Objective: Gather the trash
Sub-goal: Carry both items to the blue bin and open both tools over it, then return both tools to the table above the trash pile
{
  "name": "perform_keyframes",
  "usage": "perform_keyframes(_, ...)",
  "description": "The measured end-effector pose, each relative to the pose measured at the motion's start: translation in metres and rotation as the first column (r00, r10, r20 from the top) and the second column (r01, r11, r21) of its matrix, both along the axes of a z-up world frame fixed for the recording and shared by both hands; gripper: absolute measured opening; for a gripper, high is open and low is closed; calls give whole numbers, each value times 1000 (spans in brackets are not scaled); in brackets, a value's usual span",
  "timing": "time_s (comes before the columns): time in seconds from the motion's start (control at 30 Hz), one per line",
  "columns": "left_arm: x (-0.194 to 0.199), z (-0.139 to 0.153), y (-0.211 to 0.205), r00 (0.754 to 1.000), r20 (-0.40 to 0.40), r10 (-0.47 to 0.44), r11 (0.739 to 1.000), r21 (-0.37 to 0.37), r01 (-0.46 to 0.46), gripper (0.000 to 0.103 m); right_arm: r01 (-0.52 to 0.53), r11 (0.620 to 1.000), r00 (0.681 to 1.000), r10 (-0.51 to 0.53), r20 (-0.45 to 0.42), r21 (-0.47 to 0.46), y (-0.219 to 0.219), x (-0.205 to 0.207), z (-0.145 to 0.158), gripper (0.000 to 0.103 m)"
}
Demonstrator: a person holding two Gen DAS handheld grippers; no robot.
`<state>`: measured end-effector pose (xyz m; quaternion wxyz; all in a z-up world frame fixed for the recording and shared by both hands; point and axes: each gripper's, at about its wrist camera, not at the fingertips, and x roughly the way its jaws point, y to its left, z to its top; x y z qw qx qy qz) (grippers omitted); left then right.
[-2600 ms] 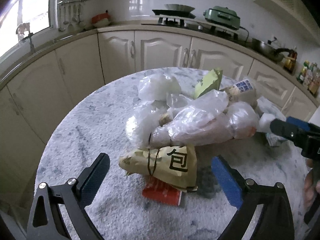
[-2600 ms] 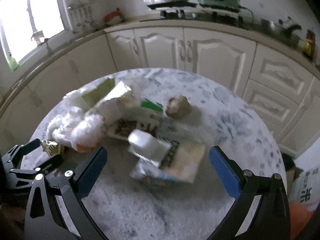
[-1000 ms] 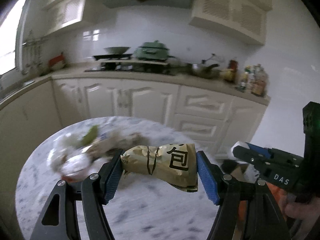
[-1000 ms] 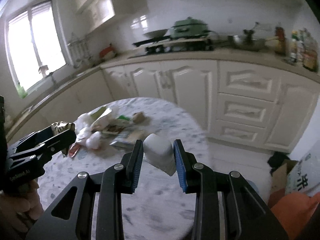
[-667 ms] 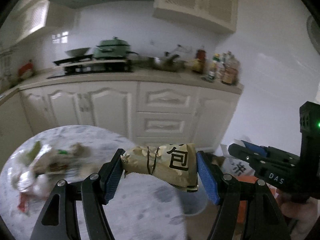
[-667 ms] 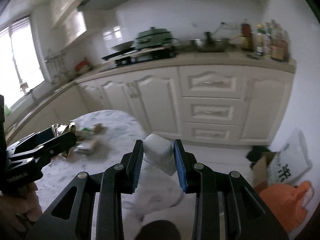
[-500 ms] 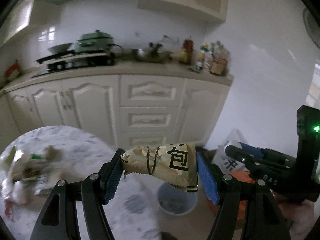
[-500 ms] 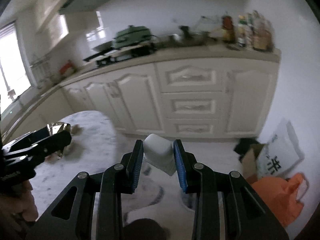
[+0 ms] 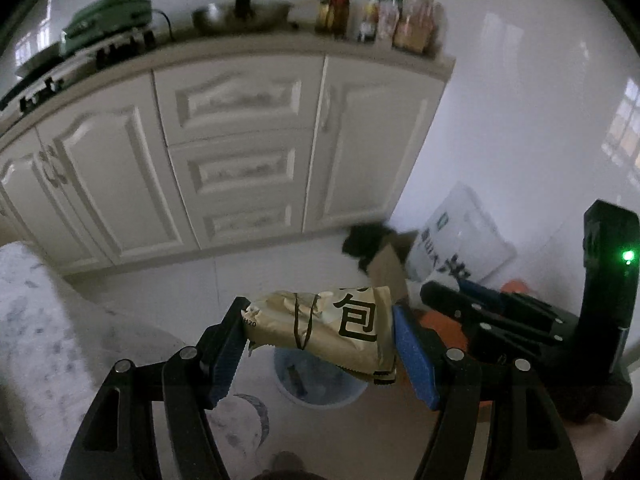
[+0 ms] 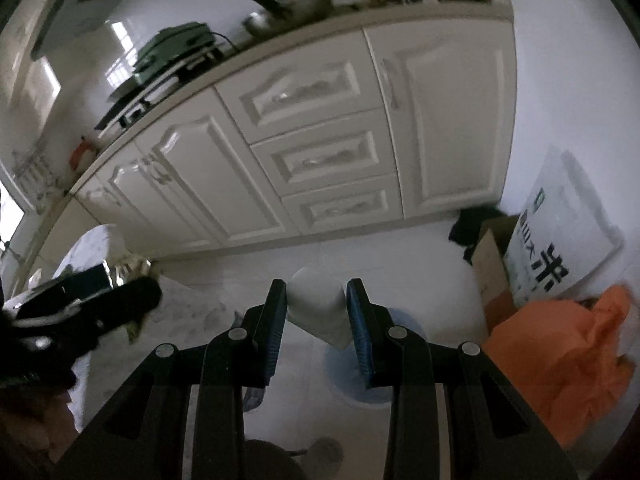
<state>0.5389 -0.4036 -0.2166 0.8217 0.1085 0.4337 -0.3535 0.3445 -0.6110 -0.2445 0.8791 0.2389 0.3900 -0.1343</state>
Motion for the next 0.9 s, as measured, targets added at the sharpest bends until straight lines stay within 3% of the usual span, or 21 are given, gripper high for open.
perform_keyframes(0.17,36,-17,-58,1000,-25,-11,997,82,13,72,39,997,999,-39,-4,70,-23,5,-25,35)
perform_keyframes(0.3,46,-22,-81,1000,5,-8,994,110,7,90,67,993,998,-67,-4,99,-32,1,-32,62)
perform_keyframes(0.57,2,-8,-51,996,79,31,994,97,-39,101,125,989,992,-125,-3,80,-25,-20,-22,103)
perform_keyframes(0.9,-72,51,60,981,168,93,995,-33,-89,102,98,995,994,-100,50,29,30,-38,30,103)
